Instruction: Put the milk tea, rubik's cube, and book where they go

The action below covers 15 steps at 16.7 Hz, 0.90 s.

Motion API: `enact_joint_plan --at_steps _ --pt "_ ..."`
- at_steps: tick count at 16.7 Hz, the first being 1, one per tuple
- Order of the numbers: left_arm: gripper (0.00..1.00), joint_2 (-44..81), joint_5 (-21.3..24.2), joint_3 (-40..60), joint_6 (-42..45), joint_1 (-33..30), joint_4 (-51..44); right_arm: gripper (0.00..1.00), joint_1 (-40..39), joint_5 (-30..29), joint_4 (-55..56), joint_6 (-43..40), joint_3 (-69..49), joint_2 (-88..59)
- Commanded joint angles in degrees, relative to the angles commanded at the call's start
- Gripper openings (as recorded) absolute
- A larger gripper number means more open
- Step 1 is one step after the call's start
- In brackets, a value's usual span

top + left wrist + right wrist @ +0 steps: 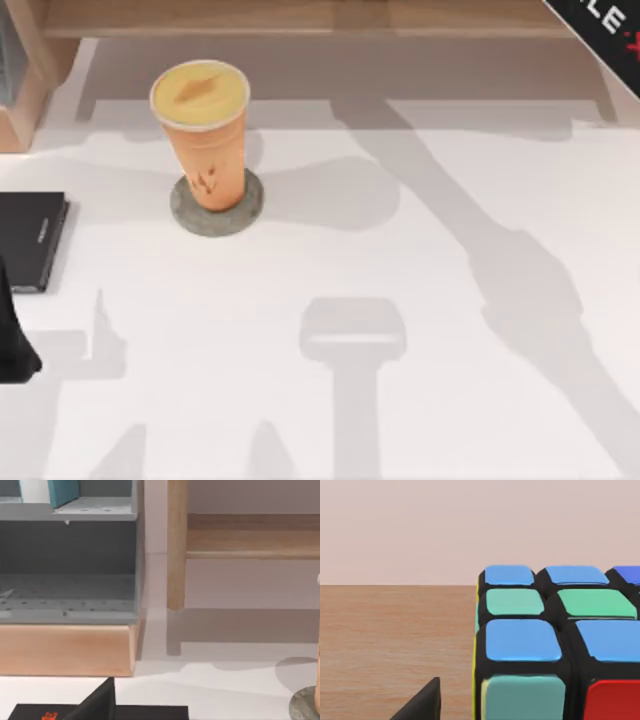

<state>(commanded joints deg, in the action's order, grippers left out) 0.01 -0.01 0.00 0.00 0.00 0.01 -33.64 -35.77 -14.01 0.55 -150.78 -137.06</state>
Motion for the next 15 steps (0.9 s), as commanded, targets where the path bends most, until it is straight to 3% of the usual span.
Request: enact_joint_plan --at_steps 4,11,15 --pt "1.0 -4.16 0.18 0.85 -0.07 0.12 -4.19 1.0 0.0 0.0 0.0 0.0 0.0 0.0" --pt "1.0 -18.9 0.55 2.68 -0.28 0.49 -22.05 1.0 0.0 0.0 0.0 0.0 0.0 0.0" --pt "1.0 -22.21 0.66 3.21 -0.35 0.59 -25.42 1.0 0.0 0.0 0.0 0.0 0.0 0.0"
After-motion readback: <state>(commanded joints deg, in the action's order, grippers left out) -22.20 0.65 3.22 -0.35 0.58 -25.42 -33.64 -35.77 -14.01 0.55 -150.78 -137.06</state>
